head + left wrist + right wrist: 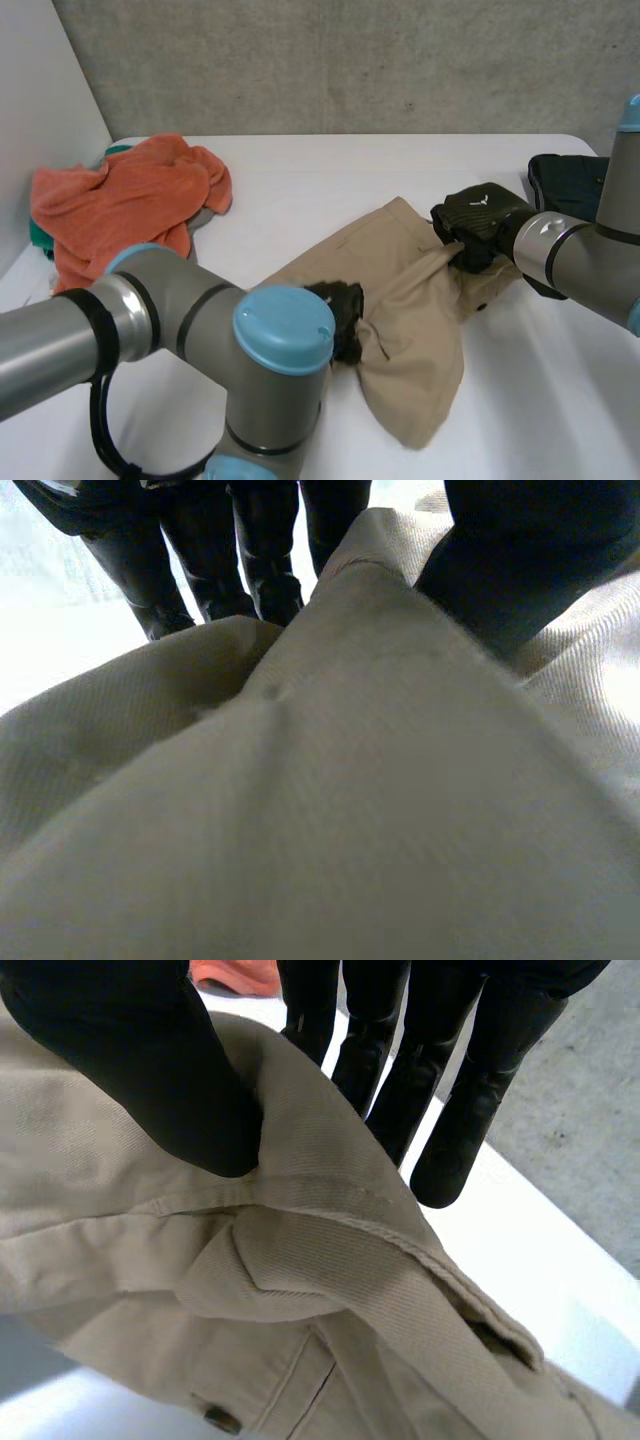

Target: Fold the laundry.

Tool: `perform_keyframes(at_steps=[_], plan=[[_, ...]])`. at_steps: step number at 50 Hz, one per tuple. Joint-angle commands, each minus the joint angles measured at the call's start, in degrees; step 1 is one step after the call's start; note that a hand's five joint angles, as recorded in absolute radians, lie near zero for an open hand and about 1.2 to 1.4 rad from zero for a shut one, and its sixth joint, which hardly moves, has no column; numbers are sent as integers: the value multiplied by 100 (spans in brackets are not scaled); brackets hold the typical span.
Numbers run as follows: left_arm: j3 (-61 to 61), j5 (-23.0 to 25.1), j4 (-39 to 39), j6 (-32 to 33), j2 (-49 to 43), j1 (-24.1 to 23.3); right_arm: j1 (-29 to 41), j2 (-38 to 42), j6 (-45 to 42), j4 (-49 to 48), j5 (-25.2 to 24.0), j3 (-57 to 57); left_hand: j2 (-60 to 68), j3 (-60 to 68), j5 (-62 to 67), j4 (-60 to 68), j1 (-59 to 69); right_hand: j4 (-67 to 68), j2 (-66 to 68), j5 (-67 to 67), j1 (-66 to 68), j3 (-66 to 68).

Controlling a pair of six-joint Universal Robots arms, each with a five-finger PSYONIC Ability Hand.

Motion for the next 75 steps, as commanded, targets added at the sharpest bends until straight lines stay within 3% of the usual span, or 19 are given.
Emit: perform_keyframes(at_steps=[1, 6, 9, 12, 15, 26, 36, 38, 39, 40, 42, 44, 52, 57, 60, 67, 71, 75], plan=[[402, 23, 503, 1311, 345, 1099, 14, 275, 102, -644, 77, -510, 1292, 1295, 1486, 1163, 1713, 1180, 1293, 1314, 2376, 1191], [1550, 434, 1476, 2207, 583, 1724, 119, 258, 857, -2374, 481, -1134, 1292, 1295, 1486, 1163, 1713, 1180, 1293, 1314, 2376, 1191], [2158, 1004, 2057, 2306, 609, 1943, 137, 83, 1165, -3505, 779, -1196, 1292, 1295, 1486, 1163, 1713, 1180, 1293, 1314, 2376, 1191], [2476, 1376, 2296, 2297, 627, 2163, 128, -84, 1298, -3941, 868, -1152, 1292, 1295, 1486, 1163, 1713, 1180, 1293, 1314, 2376, 1191], [2486, 1640, 2262, 2271, 627, 2243, 260, -190, 1307, -3854, 842, -951, 1292, 1295, 1486, 1163, 1713, 1180, 1293, 1314, 2376, 1191], [747, 1693, 1981, 2244, 487, 2427, 779, -208, 1122, -2808, 298, 368, 1292, 1295, 1486, 1163, 1713, 1180, 1293, 1314, 2376, 1191], [262, 1658, 1366, 2367, -164, 2595, 1165, 706, 657, -2149, 350, 439, 1178, 1181, 1371, 1048, 1599, 1180, 1293, 1314, 2376, 1191], [262, 1658, 1225, 2411, -120, 2603, 1183, 759, 656, -2131, 376, 369, -229, -225, -35, -358, 192, 1180, 1293, 1314, 2376, 1191], [253, 1658, 1120, 2429, -103, 2586, 1192, 759, 665, -2139, 376, 360, -1802, -1798, -1608, -1931, -1380, 1180, 1293, 1314, 2376, 1191], [227, 1658, 1076, 2437, -76, 2568, 1209, 768, 665, -2140, 376, 351, -2567, -2564, -2373, -2696, -2146, 1180, 1293, 1314, 2376, 1191], [148, 1649, 970, 2438, 159, 2542, 1253, 768, 692, -2140, 403, 333, -3896, -3893, -3703, -4026, -3475, 1180, 1293, 1314, 2376, 1191], [52, 1649, 891, 2438, 476, 2533, 1271, 777, 692, -2140, 446, 316, -4188, -4185, -3995, -4318, -3767, 1180, 1293, 1314, 2376, 1191], [-1538, 1675, 803, 2411, 2137, 2481, 1297, 820, 1043, -2140, 701, 237, -3871, -3868, -3678, -4001, -3450, 1180, 1293, 1314, 2376, 1191], [-2846, 1719, 803, 2376, 2771, 2349, 1280, 785, 1298, -2131, 710, 219, -1740, -1737, -1547, -1870, -1319, 1180, 1293, 1314, 2376, 1191], [-3208, 1702, 785, 2359, 2702, 2235, 1288, 750, 1386, -2131, 710, 219, -1397, -1394, -1204, -1527, -976, 1180, 1293, 1314, 2376, 1191], [-2947, 1711, 820, 2350, 1964, 2164, 1297, 654, 1412, -2113, 710, 254, -1968, -1965, -1775, -2098, -1547, 1180, 1293, 1314, 2376, 1191], [-2437, 1675, 820, 2341, 1586, 2199, 1297, 557, 1421, -2113, 702, 298, -3127, -3124, -2934, -3257, -2706, 1180, 1293, 1314, 2376, 1191], [-1963, 1667, 855, 2350, 1278, 2226, 1306, 531, 1412, -2096, 702, 359, -3515, -3512, -3322, -3645, -3094, 1180, 1293, 1314, 2376, 1191]])
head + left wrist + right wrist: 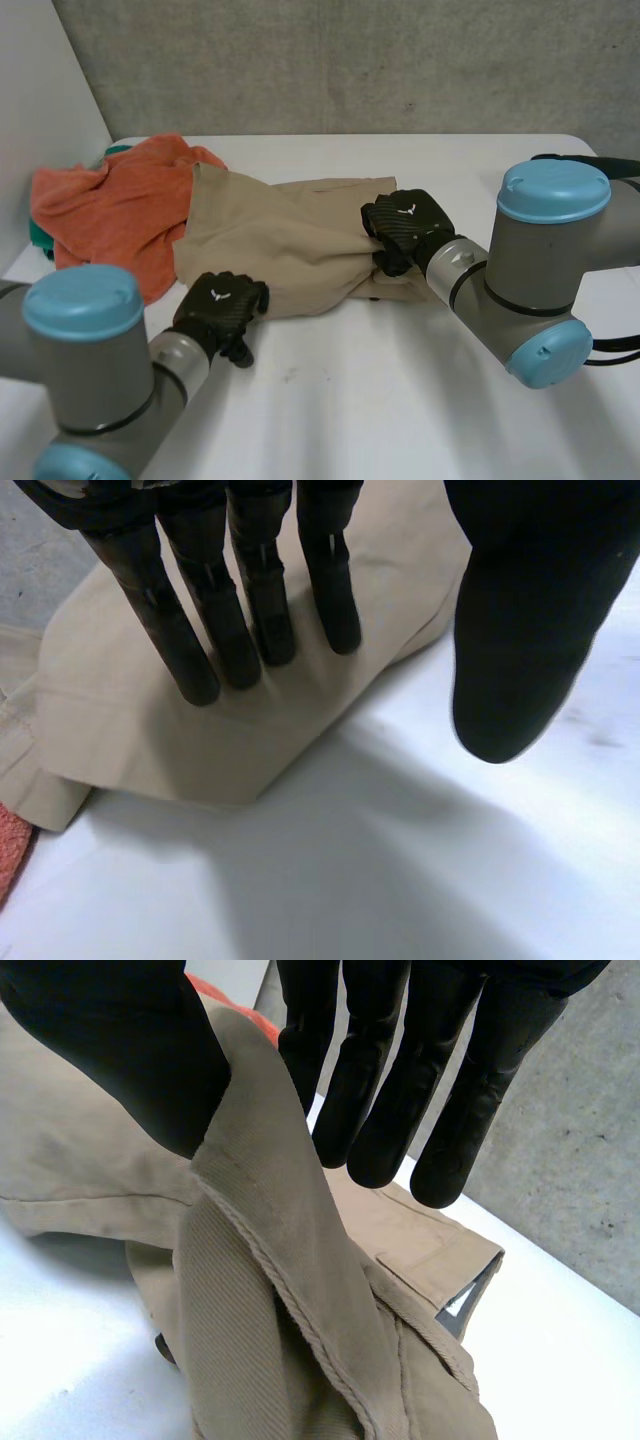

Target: Fold the laundry.

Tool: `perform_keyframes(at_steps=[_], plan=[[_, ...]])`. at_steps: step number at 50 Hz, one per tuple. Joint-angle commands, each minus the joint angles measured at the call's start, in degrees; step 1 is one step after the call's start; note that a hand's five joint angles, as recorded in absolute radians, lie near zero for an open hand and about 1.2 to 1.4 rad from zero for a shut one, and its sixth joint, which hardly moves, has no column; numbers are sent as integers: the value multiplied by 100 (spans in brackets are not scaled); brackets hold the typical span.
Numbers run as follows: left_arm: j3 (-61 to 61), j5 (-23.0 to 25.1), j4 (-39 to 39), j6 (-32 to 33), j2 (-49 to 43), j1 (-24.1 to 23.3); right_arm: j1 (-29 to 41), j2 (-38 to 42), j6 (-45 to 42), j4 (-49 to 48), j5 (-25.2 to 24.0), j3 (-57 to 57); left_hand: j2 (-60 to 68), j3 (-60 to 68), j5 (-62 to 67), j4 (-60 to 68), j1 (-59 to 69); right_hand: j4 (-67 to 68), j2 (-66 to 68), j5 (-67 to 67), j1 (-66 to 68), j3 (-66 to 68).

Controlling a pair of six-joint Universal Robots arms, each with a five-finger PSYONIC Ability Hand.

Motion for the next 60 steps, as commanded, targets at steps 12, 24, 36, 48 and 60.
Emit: perform_keyframes(at_steps=[12, 24, 36, 48, 60], plan=[[2165, -316, 62, 97, -1671, 48, -2, -87, -5, 51, -23, 62, -147, -152, -113, -114, -71, 1178, 1293, 1316, 2350, 1191], [2851, -317, 89, 492, -2208, 4, -28, -8, -14, 33, -40, -44, 576, 571, 610, 609, 652, 1178, 1293, 1316, 2350, 1191], [3133, -273, 405, 1073, -2507, -5, -37, 54, -32, 33, -49, -140, 762, 756, 796, 795, 838, 1178, 1293, 1316, 2350, 1191], [3449, -264, 352, 1073, -2868, 4, -45, 309, -58, 33, -23, -325, 1568, 1562, 1602, 1601, 1644, 1178, 1293, 1316, 2350, 1191], [3450, -281, 326, 1064, -2762, 57, -46, 318, -23, 42, 4, -413, 4561, 4556, 4595, 4594, 4637, 1178, 1293, 1316, 2350, 1191]])
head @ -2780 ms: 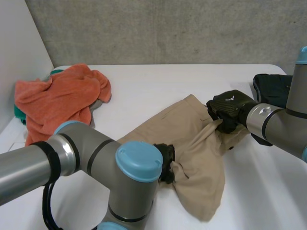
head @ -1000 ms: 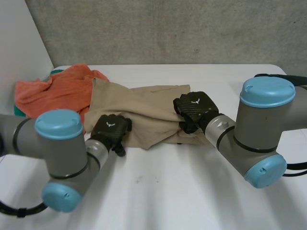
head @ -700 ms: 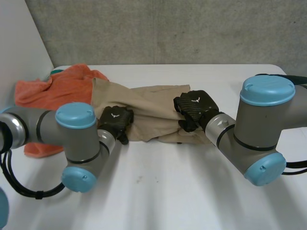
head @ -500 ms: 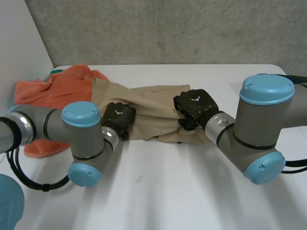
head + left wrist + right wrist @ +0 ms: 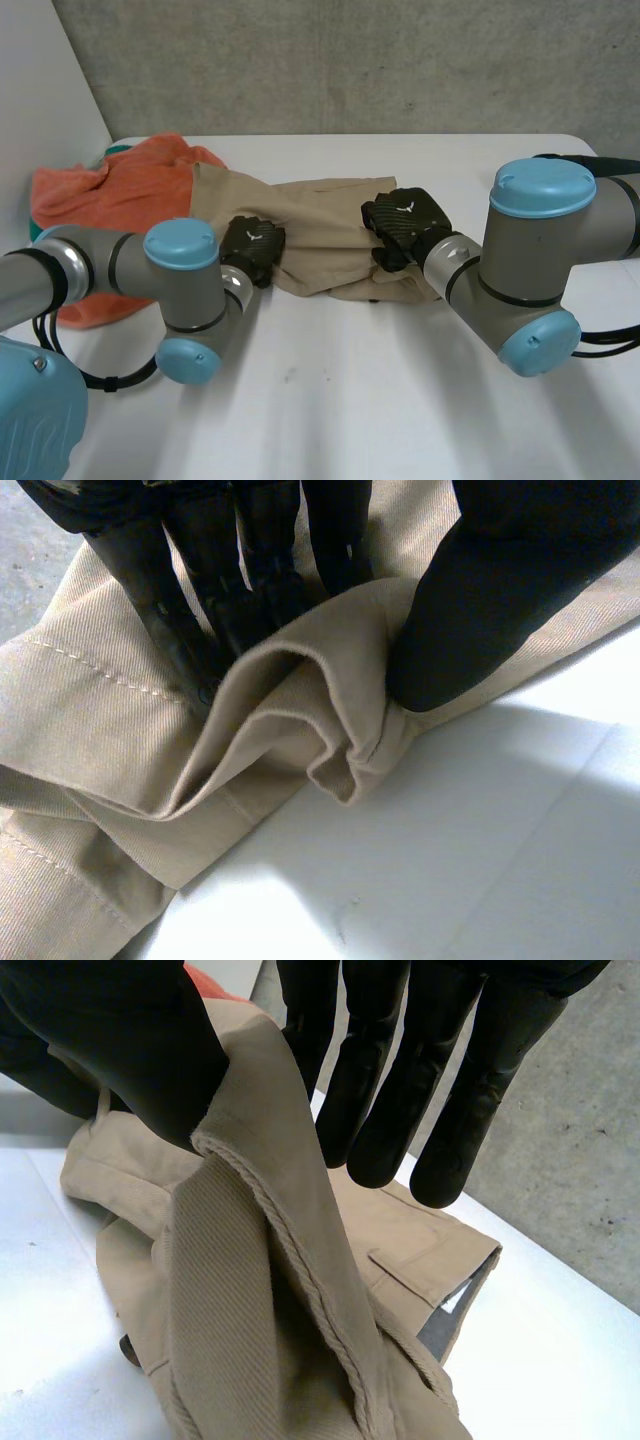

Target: Fold the laundry.

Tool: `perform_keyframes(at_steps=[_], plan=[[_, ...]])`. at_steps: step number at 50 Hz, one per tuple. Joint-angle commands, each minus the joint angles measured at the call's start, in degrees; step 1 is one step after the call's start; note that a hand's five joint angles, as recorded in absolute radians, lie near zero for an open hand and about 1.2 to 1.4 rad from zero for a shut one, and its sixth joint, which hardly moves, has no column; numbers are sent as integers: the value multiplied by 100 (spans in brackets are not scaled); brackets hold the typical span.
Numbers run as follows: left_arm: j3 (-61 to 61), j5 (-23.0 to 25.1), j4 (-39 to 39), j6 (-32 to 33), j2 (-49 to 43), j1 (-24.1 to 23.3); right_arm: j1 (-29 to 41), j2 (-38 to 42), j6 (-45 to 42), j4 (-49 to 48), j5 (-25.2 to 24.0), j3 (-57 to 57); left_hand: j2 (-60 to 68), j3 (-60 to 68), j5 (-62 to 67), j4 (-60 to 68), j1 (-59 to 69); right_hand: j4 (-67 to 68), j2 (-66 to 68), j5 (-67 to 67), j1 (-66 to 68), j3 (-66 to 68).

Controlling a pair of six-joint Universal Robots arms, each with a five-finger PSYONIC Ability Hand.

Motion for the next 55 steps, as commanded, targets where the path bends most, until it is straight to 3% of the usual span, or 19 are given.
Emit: perform_keyframes(at_steps=[1, 4, 5, 6, 9, 19, 30, 38, 45, 48, 49, 52, 55], plan=[[-38, -14, -20, -2, 157, 49, -1, -47, 36, 17, 13, -34, 1417, 1476, 1490, 1376, 1594, 1178, 1293, 1316, 2350, 1191], [-100, -32, -72, -11, 306, 75, -1, -74, 45, 35, 13, -34, 1417, 1476, 1490, 1376, 1594, 784, 899, 922, 1956, 797], [-187, -32, -186, -28, 463, 101, -1, -100, 36, 105, 4, -34, 1417, 1476, 1490, 1376, 1594, -1635, -1519, -1496, -462, -1621], [-232, -41, -256, -28, 543, 93, 7, -126, 36, 166, -5, -34, 1417, 1476, 1490, 1376, 1594, -3008, -2892, -2869, -1835, -2994], [-433, -23, -659, -98, 1016, 101, -10, -249, 45, 482, -40, -60, 1417, 1476, 1490, 1376, 1594, -5822, -5707, -5684, -4650, -5809], [-1023, 29, -1645, -819, 2468, 57, -589, -961, 27, 1212, -57, -34, 1417, 1476, 1490, 1376, 1594, -5822, -5707, -5684, -4650, -5809], [-1260, 644, -2488, -1793, 3216, 320, -1153, -1129, 10, 2373, -268, 685, 1417, 1476, 1490, 1376, 1594, -5822, -5707, -5684, -4650, -5809], [-1313, 1119, -2656, -2348, 3347, 435, -1091, -708, 45, 1373, -418, 1056, 1417, 1476, 1490, 1376, 1594, -5822, -5707, -5684, -4650, -5809], [-1340, 1137, -2718, -2436, 3558, 541, -968, -224, -61, 1002, -365, 959, 1417, 1476, 1490, 1376, 1594, -5159, -5044, -5021, -3987, -5146], [-1357, 1146, -2779, -2533, 3646, 593, -827, -47, -69, 862, -269, 871, 1417, 1476, 1490, 1376, 1594, -3062, -2946, -2923, -1889, -3049], [-1383, 1154, -2806, -2559, 3690, 628, -827, -47, -78, 705, -173, 845, 1417, 1476, 1490, 1376, 1594, -1440, -1325, -1301, -268, -1427], [-1445, 1155, -2850, -2603, 3778, 673, -854, -82, -87, 475, 4, 854, 1417, 1476, 1490, 1376, 1594, 873, 988, 1011, 2045, 886], [-1568, 1172, -2929, -2621, 3936, 708, -854, -205, -166, 422, 92, 897, 1417, 1476, 1490, 1376, 1594, 1178, 1293, 1316, 2350, 1191]])
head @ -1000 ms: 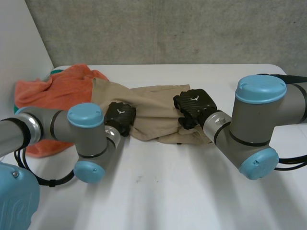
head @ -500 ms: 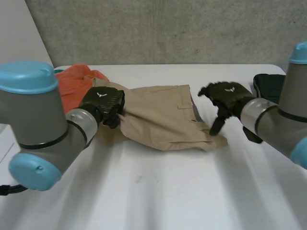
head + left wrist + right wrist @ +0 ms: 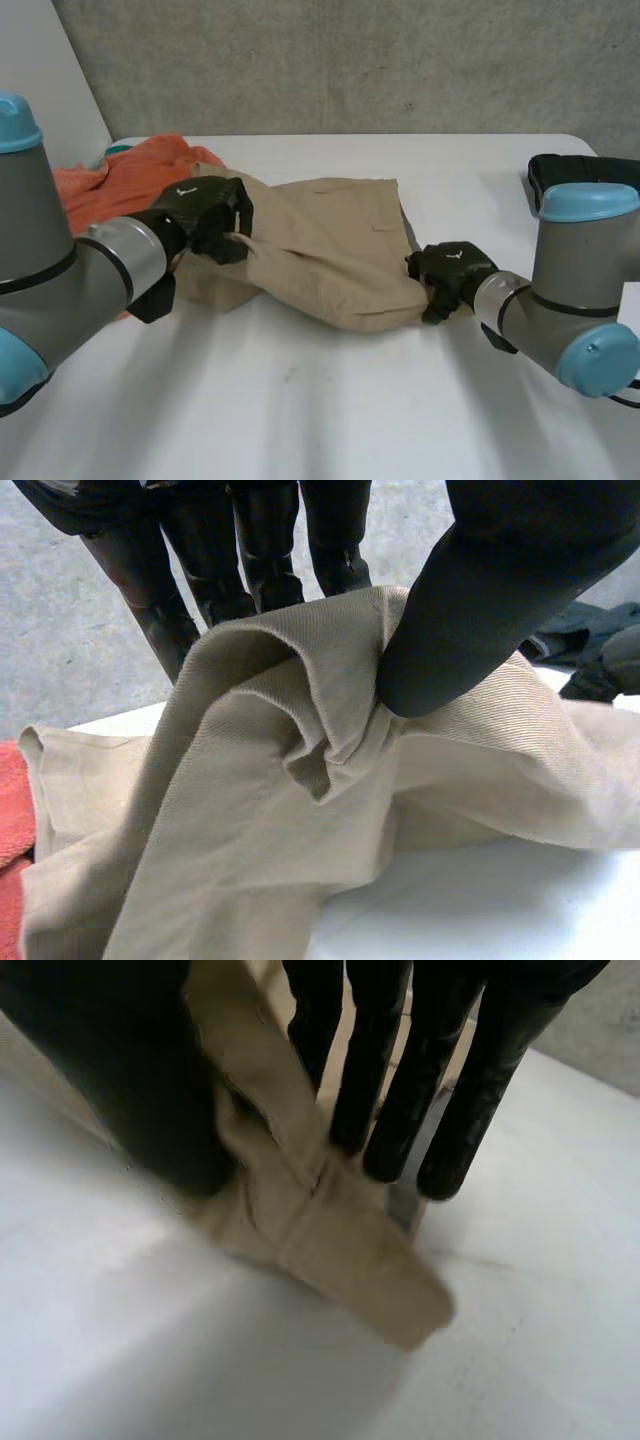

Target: Fold the laundry.

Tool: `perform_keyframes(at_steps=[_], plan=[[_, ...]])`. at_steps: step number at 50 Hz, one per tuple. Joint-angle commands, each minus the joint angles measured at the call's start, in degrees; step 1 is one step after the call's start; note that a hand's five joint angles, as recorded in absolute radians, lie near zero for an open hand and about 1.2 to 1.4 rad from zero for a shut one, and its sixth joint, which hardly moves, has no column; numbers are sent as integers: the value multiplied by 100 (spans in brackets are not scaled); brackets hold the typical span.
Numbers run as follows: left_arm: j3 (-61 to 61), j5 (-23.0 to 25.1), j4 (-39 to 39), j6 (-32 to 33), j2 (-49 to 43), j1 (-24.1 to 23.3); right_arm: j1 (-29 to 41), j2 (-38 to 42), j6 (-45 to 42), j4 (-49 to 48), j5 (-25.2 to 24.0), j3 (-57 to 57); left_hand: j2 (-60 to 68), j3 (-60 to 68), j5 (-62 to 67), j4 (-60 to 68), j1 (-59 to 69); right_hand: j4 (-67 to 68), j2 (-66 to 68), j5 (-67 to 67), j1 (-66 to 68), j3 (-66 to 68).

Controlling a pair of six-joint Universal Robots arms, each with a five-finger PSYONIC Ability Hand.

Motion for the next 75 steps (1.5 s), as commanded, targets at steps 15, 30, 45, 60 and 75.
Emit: perform_keyframes(at_steps=[15, 30, 45, 60, 75], plan=[[-1755, 733, -893, 373, 1007, 183, -10, -2521, -3125, 2476, 326, 664, 1160, 1201, 1430, 1137, 1591, 2992, 2847, 3072, 3929, 2887], [-1520, 418, -77, 1288, -152, 43, 34, -1619, -3425, 2654, 352, 640, 1160, 1201, 1430, 1137, 1591, 2992, 2847, 3072, 3929, 2887], [3507, -928, 1591, 1946, -1876, -72, 95, -580, -2950, -735, 994, -2639, 1160, 1201, 1430, 1137, 1591, 2992, 2847, 3072, 3929, 2887], [3396, -1007, 3756, 1999, -1665, -98, 227, -589, -2994, -3121, 1187, -2667, 1160, 1201, 1430, 1137, 1591, 2992, 2847, 3072, 3929, 2887], [1225, -989, 3686, 2026, -2535, -159, 402, 694, -2968, -1962, 1442, -1814, 1160, 1201, 1430, 1137, 1591, 2992, 2847, 3072, 3929, 2887]])
